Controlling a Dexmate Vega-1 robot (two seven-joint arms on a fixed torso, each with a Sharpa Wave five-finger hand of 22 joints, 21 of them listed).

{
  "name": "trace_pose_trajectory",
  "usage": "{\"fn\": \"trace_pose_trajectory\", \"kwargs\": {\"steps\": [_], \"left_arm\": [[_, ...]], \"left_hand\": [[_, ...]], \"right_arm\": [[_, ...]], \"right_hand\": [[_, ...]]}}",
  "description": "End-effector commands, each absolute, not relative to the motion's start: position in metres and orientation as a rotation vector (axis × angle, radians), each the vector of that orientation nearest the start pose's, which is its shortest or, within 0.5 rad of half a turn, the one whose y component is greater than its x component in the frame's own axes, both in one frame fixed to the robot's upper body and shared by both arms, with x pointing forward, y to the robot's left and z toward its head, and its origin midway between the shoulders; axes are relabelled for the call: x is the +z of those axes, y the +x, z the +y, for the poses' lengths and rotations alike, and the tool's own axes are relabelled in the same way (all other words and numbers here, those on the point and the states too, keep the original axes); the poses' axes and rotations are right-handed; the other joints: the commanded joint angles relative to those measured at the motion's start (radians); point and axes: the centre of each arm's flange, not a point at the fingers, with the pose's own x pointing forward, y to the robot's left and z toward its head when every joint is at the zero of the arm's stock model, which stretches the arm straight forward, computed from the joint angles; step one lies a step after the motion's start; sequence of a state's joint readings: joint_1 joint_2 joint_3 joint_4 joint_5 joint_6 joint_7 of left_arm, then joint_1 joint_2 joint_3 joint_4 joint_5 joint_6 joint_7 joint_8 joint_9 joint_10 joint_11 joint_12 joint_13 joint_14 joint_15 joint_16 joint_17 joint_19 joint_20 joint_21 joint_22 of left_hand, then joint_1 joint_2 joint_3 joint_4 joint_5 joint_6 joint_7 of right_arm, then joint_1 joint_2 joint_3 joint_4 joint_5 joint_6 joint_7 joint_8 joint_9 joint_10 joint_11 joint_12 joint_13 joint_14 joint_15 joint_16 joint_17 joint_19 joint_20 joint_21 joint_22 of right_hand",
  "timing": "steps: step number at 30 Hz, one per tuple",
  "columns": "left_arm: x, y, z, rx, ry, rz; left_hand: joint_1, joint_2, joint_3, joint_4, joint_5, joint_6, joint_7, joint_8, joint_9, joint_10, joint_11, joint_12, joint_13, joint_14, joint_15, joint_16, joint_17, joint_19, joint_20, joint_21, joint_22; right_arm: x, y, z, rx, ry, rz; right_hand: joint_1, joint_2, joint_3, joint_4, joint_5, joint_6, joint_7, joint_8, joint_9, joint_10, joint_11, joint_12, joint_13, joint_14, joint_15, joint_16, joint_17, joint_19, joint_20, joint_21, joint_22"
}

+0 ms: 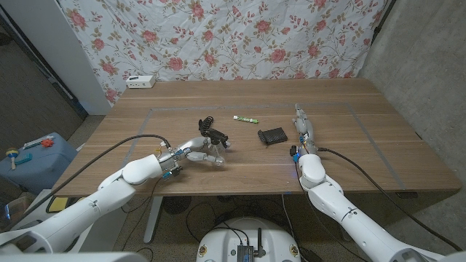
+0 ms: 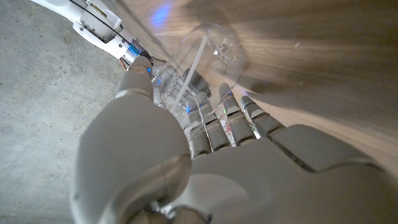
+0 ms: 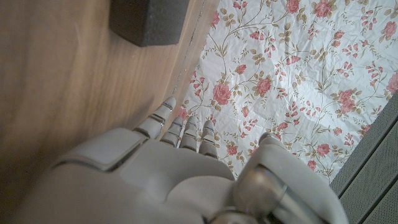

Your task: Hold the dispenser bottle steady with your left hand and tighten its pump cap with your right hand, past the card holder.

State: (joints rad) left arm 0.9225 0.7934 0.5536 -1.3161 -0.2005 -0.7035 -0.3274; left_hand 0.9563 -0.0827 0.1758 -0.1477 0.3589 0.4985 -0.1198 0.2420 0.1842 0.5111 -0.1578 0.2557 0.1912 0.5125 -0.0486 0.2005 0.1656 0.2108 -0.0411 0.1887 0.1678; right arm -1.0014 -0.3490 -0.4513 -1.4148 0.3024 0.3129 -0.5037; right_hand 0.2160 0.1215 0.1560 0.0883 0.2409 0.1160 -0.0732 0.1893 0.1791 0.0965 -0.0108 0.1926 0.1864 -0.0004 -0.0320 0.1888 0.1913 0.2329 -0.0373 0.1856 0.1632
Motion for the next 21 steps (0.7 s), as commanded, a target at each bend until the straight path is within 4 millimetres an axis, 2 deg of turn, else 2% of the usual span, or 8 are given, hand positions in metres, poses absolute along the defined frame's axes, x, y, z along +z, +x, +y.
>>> {"fn": "trace_pose_trajectory", "kwargs": {"steps": [1,4,11,16,21], "left_arm": [[-0.113,0.581,0.259,-0.694,0.752,-0.694],[-0.113,0.581,0.257,-0.692,0.743,-0.696],[-0.114,0.582,0.254,-0.673,0.719,-0.697],[-0.116,0.583,0.252,-0.663,0.677,-0.694],[-0.116,0.582,0.248,-0.655,0.651,-0.704]], "left_hand": [[0.042,0.014,0.015,-0.007,-0.014,0.033,0.004,0.009,0.006,0.022,0.007,0.007,0.008,0.031,-0.147,0.01,0.004,0.014,-0.092,0.005,0.001],[0.081,0.036,0.028,-0.011,-0.04,0.079,0.008,0.021,0.01,0.058,0.007,0.014,0.016,0.066,-0.146,0.013,0.005,0.027,-0.098,0.006,0.001],[0.131,0.057,0.051,-0.012,-0.102,0.185,0.016,0.053,0.016,0.132,0.007,0.034,0.041,0.152,-0.151,0.014,0.005,0.071,-0.11,0.011,0.0],[0.152,0.073,0.063,-0.008,-0.139,0.222,0.025,0.06,0.017,0.166,0.011,0.041,0.054,0.197,-0.153,0.015,0.007,0.111,-0.11,0.017,0.001],[0.158,0.086,0.069,-0.004,-0.153,0.236,0.033,0.063,0.017,0.176,0.017,0.043,0.061,0.229,-0.153,0.024,0.011,0.124,-0.109,0.016,0.001]], "right_arm": [[-0.106,0.618,-0.212,-0.126,0.018,-0.585],[-0.107,0.618,-0.213,-0.128,0.016,-0.584],[-0.109,0.618,-0.214,-0.128,0.019,-0.581],[-0.11,0.618,-0.214,-0.125,0.019,-0.58],[-0.11,0.619,-0.216,-0.12,0.015,-0.579]], "right_hand": [[0.002,-0.007,0.001,-0.005,0.003,0.002,0.0,0.002,0.003,0.007,-0.003,0.002,0.001,-0.001,-0.02,0.007,0.001,0.008,-0.049,0.001,0.003],[0.002,-0.007,0.001,-0.006,0.003,0.002,-0.001,0.002,0.003,0.007,-0.003,0.001,0.001,-0.001,-0.02,0.007,0.001,0.008,-0.049,0.001,0.003],[0.001,-0.007,0.002,-0.006,0.003,0.003,-0.001,0.002,0.003,0.007,-0.005,0.002,0.001,-0.001,-0.02,0.007,0.001,0.009,-0.047,0.002,0.003],[0.001,-0.007,0.002,-0.006,0.004,0.003,-0.001,0.001,0.003,0.006,-0.007,0.001,0.001,0.0,-0.02,0.007,0.001,0.01,-0.047,0.002,0.003],[0.001,-0.007,0.002,-0.006,0.004,0.003,-0.002,0.002,0.003,0.007,-0.006,0.001,0.001,0.0,-0.019,0.007,0.001,0.01,-0.044,0.002,0.003]]}}
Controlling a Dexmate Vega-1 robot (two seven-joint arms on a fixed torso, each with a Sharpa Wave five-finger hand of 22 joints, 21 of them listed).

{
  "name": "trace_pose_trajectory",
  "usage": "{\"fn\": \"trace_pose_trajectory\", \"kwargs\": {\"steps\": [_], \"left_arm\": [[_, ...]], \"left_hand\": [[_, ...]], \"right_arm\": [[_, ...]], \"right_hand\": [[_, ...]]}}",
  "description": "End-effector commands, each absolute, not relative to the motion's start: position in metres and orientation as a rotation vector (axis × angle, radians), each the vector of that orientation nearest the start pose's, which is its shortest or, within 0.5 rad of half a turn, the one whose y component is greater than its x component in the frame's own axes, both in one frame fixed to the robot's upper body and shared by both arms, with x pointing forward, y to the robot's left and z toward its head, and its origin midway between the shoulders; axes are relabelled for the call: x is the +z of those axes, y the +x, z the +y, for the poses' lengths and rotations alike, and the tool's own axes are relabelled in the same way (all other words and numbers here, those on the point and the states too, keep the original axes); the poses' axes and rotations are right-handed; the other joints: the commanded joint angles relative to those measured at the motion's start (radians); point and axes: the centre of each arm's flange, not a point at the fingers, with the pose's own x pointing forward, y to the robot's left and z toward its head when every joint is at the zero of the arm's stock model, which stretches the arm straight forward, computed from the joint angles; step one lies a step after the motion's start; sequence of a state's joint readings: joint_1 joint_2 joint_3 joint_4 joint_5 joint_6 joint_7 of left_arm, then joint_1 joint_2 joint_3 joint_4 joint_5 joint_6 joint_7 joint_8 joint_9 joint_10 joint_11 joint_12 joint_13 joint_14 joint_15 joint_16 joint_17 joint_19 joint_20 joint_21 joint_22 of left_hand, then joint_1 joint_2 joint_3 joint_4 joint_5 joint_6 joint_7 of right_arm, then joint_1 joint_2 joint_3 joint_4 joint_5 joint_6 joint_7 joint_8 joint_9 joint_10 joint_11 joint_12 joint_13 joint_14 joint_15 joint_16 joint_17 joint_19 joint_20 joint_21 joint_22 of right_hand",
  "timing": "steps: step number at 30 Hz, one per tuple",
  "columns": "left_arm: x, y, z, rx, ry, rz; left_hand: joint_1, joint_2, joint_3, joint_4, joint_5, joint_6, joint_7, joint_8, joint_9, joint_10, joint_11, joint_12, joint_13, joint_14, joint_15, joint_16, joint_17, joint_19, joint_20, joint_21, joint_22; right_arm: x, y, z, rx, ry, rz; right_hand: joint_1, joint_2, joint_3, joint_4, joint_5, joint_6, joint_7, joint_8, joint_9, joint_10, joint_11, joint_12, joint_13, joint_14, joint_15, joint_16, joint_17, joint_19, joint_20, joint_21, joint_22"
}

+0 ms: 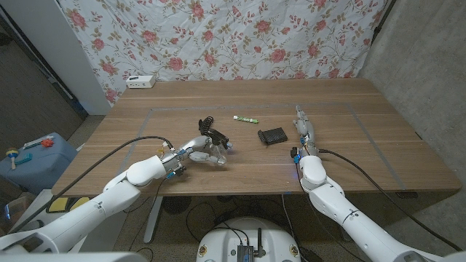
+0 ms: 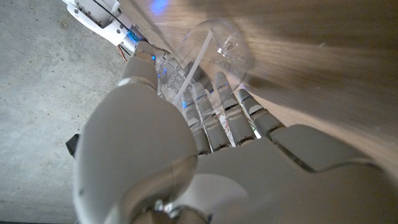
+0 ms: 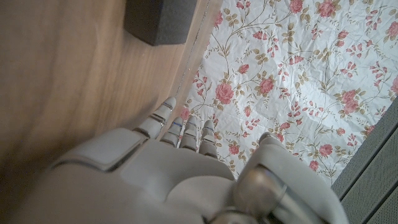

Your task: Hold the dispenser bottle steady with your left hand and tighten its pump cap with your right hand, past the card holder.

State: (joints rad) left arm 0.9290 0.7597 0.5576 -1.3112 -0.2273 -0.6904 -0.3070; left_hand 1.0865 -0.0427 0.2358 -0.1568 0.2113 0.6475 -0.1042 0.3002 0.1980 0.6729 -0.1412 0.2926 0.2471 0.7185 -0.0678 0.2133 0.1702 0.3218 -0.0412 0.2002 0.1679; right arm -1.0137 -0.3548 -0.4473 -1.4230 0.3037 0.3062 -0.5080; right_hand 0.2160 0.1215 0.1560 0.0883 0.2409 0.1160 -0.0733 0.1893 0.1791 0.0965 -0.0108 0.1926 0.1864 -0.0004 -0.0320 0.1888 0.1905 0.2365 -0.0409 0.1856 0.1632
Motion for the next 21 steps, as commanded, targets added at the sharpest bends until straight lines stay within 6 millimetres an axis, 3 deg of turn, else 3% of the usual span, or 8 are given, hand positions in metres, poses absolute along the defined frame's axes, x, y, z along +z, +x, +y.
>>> {"fn": "trace_pose_trajectory", "kwargs": {"steps": [1,21], "left_arm": [[-0.116,0.582,0.247,-0.654,0.644,-0.703],[-0.107,0.573,0.232,-0.585,0.593,-0.712]], "left_hand": [[0.028,0.049,0.01,0.006,-0.007,0.09,0.02,0.006,0.004,0.017,0.001,0.007,0.007,0.027,-0.133,0.013,0.007,0.013,-0.108,0.004,0.001],[0.037,0.077,0.023,0.011,-0.017,0.144,0.035,0.022,0.005,0.057,0.013,0.019,0.027,0.067,-0.126,0.02,0.012,0.03,-0.114,-0.001,0.0]], "right_arm": [[-0.109,0.619,-0.216,-0.119,0.013,-0.579],[-0.101,0.622,-0.228,-0.086,0.005,-0.579]], "right_hand": [[0.001,-0.007,0.002,-0.007,0.004,0.004,-0.002,0.002,0.003,0.007,-0.007,0.001,0.001,0.0,-0.02,0.007,0.001,0.006,-0.041,0.002,0.003],[0.0,-0.006,0.003,-0.007,0.004,0.006,0.0,0.002,0.003,0.008,0.002,0.001,0.001,0.001,-0.025,0.007,0.002,0.009,-0.05,0.002,0.003]]}}
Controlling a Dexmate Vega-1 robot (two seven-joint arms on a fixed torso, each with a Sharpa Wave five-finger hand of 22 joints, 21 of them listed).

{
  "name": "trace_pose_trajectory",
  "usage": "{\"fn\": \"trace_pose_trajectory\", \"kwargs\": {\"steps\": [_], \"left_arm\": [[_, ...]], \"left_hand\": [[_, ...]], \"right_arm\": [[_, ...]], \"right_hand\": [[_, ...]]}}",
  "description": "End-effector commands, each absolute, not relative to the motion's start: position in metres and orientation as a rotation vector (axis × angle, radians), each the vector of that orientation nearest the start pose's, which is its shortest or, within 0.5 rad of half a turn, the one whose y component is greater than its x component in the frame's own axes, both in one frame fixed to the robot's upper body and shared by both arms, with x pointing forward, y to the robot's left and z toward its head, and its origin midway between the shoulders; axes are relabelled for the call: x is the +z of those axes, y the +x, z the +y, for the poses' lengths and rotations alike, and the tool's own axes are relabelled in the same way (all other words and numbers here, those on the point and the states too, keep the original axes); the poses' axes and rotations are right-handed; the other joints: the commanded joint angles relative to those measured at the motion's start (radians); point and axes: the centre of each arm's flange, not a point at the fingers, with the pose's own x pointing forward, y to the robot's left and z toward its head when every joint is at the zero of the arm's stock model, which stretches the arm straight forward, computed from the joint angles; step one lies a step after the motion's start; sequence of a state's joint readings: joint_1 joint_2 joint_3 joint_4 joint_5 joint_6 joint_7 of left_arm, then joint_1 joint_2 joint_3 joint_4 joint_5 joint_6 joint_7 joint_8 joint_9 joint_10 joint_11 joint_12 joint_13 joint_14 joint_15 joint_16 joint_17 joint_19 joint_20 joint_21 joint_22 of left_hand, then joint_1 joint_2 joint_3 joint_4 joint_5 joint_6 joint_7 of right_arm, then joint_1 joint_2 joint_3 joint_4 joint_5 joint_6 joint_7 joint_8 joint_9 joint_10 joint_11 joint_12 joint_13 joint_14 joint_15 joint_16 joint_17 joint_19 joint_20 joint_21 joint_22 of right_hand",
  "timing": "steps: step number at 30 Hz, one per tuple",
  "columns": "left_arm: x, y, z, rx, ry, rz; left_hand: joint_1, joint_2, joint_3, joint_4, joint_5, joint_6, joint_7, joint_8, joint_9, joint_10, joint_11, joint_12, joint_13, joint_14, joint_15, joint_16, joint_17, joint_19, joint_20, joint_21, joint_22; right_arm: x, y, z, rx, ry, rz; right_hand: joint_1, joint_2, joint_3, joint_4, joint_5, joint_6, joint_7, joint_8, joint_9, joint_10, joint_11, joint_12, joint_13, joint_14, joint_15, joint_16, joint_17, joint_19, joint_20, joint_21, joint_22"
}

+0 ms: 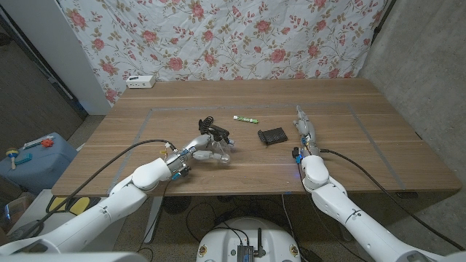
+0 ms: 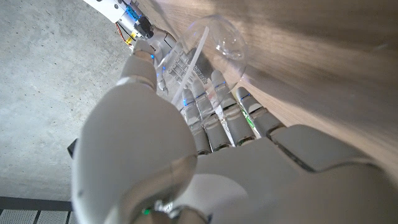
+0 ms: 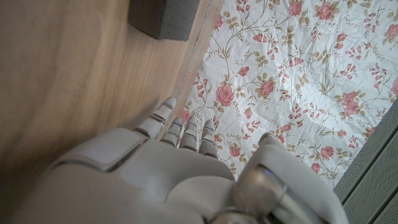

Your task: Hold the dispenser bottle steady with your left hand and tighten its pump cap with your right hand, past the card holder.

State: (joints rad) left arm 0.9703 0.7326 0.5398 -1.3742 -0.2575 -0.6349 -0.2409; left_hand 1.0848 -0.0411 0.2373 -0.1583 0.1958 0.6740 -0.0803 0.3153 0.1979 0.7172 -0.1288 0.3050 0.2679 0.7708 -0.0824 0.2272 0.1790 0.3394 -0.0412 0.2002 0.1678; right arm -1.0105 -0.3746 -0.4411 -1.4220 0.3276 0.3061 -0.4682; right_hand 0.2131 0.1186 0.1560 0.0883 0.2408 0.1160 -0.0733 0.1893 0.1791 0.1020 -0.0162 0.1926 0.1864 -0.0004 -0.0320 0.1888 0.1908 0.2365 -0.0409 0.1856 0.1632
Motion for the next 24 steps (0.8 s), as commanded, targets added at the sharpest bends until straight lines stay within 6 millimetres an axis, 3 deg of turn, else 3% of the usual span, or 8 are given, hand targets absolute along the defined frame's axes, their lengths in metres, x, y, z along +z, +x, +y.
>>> {"fn": "trace_pose_trajectory", "kwargs": {"steps": [1,24], "left_arm": [[-0.106,0.574,0.231,-0.584,0.592,-0.712],[-0.087,0.568,0.191,-0.508,0.56,-0.738]], "left_hand": [[0.038,0.078,0.021,0.014,-0.001,0.117,0.011,0.006,0.005,0.012,0.001,0.007,0.007,0.015,-0.113,0.008,0.005,0.012,-0.115,-0.001,0.0],[0.038,0.093,0.017,0.016,-0.003,0.152,0.02,0.015,0.005,0.031,0.012,0.012,0.025,0.031,-0.109,0.024,0.019,0.012,-0.114,-0.008,-0.001]], "right_arm": [[-0.101,0.621,-0.229,-0.086,0.005,-0.579],[-0.093,0.616,-0.248,-0.037,-0.007,-0.569]], "right_hand": [[0.002,-0.003,0.003,-0.007,0.004,0.006,0.0,0.002,0.003,0.003,0.008,0.002,0.001,0.0,-0.025,0.007,0.001,0.009,-0.051,0.002,0.003],[0.001,-0.001,0.005,-0.007,0.005,0.012,0.001,0.003,0.003,0.003,0.004,0.001,0.0,-0.001,-0.02,0.007,0.002,0.009,-0.047,0.001,0.003]]}}
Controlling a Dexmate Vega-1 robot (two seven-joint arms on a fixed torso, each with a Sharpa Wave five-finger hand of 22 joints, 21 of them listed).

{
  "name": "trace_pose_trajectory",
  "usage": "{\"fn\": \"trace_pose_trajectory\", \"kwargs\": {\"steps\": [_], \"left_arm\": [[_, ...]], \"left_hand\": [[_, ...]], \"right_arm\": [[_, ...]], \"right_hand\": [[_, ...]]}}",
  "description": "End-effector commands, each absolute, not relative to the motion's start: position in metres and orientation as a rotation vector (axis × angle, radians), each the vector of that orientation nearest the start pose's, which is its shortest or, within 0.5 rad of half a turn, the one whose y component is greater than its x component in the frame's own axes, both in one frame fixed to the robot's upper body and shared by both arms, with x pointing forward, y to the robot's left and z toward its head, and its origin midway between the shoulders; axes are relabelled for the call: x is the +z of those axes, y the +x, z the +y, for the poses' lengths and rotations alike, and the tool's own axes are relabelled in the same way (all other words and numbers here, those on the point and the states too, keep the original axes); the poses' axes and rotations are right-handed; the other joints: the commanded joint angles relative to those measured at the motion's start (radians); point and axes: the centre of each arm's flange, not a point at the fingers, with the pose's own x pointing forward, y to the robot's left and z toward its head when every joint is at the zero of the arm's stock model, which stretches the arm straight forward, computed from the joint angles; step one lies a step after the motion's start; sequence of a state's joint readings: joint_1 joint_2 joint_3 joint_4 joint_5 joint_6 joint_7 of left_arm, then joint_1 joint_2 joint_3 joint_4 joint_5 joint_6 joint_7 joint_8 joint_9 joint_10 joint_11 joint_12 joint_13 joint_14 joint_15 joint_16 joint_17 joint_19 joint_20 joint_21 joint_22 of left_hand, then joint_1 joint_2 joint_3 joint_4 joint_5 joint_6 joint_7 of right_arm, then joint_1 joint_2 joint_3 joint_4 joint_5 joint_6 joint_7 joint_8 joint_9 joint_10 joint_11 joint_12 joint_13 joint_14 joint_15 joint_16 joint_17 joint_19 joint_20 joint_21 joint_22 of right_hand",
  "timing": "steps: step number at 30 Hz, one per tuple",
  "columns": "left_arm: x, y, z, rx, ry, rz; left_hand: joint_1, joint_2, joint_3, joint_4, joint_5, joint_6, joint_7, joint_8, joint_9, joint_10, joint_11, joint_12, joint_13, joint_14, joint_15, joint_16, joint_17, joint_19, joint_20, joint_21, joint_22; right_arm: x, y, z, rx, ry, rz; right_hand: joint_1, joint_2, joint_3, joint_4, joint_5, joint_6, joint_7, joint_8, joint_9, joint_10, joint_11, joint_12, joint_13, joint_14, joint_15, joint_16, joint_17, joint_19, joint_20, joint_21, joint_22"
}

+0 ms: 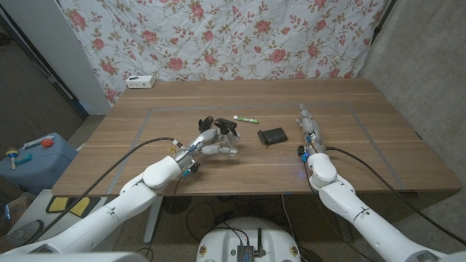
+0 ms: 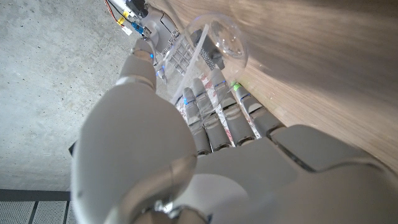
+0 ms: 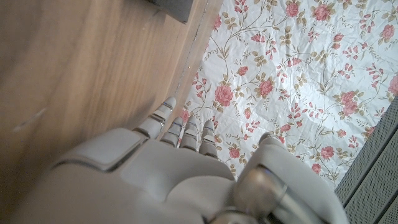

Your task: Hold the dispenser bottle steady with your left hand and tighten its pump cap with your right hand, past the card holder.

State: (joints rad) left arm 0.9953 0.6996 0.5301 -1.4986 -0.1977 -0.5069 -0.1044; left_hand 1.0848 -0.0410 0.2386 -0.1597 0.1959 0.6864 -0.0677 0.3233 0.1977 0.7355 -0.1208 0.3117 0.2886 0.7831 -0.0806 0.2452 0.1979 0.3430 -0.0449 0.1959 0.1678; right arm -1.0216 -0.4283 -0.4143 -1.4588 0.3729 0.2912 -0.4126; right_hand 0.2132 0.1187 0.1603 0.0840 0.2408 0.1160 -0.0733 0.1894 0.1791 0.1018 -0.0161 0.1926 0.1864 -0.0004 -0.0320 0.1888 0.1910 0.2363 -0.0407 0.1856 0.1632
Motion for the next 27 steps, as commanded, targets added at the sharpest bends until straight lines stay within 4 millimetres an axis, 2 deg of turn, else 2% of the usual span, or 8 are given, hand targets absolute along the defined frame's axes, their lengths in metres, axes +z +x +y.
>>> {"fn": "trace_pose_trajectory", "kwargs": {"steps": [1,18,27], "left_arm": [[-0.086,0.567,0.19,-0.506,0.56,-0.737],[-0.062,0.574,0.167,-0.473,0.573,-0.737],[-0.062,0.575,0.152,-0.437,0.547,-0.725]], "left_hand": [[0.039,0.095,0.017,0.018,-0.003,0.14,0.008,0.007,0.005,0.014,0.004,0.006,0.005,0.02,-0.111,0.006,0.0,0.009,-0.11,-0.004,-0.001],[0.036,0.1,0.022,0.017,-0.003,0.184,0.014,0.022,0.005,0.031,0.009,0.012,0.02,0.031,-0.106,0.0,-0.006,0.01,-0.114,-0.007,-0.002],[0.034,0.104,0.025,0.018,-0.003,0.193,0.02,0.025,0.006,0.035,0.01,0.013,0.026,0.036,-0.102,-0.001,-0.007,0.009,-0.114,-0.008,-0.002]], "right_arm": [[-0.093,0.616,-0.249,-0.036,-0.009,-0.569],[-0.082,0.613,-0.257,-0.029,-0.048,-0.55],[-0.078,0.614,-0.259,-0.021,-0.07,-0.542]], "right_hand": [[0.0,-0.001,0.001,-0.003,0.005,0.012,0.001,0.003,0.003,0.004,0.004,0.001,0.0,-0.001,-0.02,0.006,0.001,0.009,-0.048,0.001,0.003],[-0.001,0.002,0.002,-0.002,0.005,0.008,0.0,0.001,0.003,0.005,0.01,0.002,0.0,-0.004,-0.013,0.006,0.002,0.006,-0.049,0.0,0.003],[0.0,0.004,0.004,-0.002,0.006,0.009,0.001,0.001,0.003,0.004,0.011,0.001,0.0,-0.004,-0.014,0.006,0.002,0.006,-0.05,0.0,0.003]]}}
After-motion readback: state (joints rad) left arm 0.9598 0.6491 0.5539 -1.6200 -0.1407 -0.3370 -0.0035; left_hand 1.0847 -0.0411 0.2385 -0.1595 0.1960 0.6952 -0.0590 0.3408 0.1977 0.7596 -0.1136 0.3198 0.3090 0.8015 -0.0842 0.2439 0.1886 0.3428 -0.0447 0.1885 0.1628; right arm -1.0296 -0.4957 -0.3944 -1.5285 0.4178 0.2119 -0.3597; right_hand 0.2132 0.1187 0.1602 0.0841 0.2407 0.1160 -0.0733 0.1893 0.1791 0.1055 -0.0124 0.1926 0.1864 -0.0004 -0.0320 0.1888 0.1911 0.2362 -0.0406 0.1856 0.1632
